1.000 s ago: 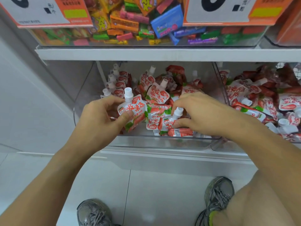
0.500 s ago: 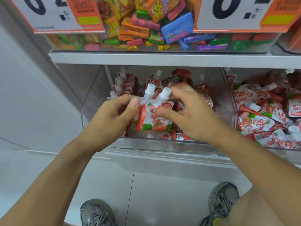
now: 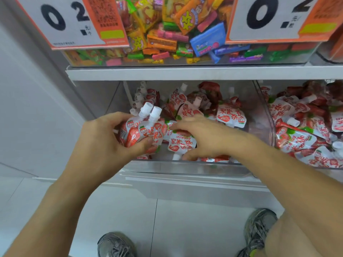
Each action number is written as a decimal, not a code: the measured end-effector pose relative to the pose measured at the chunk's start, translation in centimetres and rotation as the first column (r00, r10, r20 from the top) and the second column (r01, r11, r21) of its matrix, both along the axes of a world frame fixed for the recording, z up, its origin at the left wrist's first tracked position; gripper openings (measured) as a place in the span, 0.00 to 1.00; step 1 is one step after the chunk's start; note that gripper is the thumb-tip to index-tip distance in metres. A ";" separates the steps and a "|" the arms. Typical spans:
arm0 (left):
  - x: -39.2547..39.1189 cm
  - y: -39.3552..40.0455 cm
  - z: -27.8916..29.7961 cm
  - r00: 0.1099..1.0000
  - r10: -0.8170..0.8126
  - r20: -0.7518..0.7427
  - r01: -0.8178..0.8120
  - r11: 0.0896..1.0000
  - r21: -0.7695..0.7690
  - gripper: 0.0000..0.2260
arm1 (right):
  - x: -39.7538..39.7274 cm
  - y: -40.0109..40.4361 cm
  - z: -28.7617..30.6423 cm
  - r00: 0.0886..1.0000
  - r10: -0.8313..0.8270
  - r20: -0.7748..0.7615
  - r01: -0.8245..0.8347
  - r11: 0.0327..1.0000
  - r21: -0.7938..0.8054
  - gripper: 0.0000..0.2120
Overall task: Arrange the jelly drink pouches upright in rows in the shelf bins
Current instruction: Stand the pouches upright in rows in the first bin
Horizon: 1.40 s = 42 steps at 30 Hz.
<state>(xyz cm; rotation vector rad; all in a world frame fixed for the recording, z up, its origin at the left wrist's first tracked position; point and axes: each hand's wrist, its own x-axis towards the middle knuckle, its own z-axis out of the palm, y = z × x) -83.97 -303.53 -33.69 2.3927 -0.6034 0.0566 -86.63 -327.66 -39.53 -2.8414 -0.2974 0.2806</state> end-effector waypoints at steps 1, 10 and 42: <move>0.1 0.0 0.0 1.000 0.010 0.002 -0.010 1.000 0.001 0.20 | 0.3 0.6 -0.6 1.000 0.000 0.006 0.000 0.998 -0.065 0.39; 0.1 0.6 0.0 0.997 0.074 0.028 -0.074 0.997 0.000 0.24 | -2.1 -0.9 3.1 0.979 -0.101 0.177 0.072 0.984 0.160 0.21; 1.6 2.5 -0.5 0.992 -0.120 -0.040 0.119 0.992 -0.043 0.22 | 8.8 1.6 -0.8 0.998 -0.022 -0.066 0.003 0.965 -0.263 0.26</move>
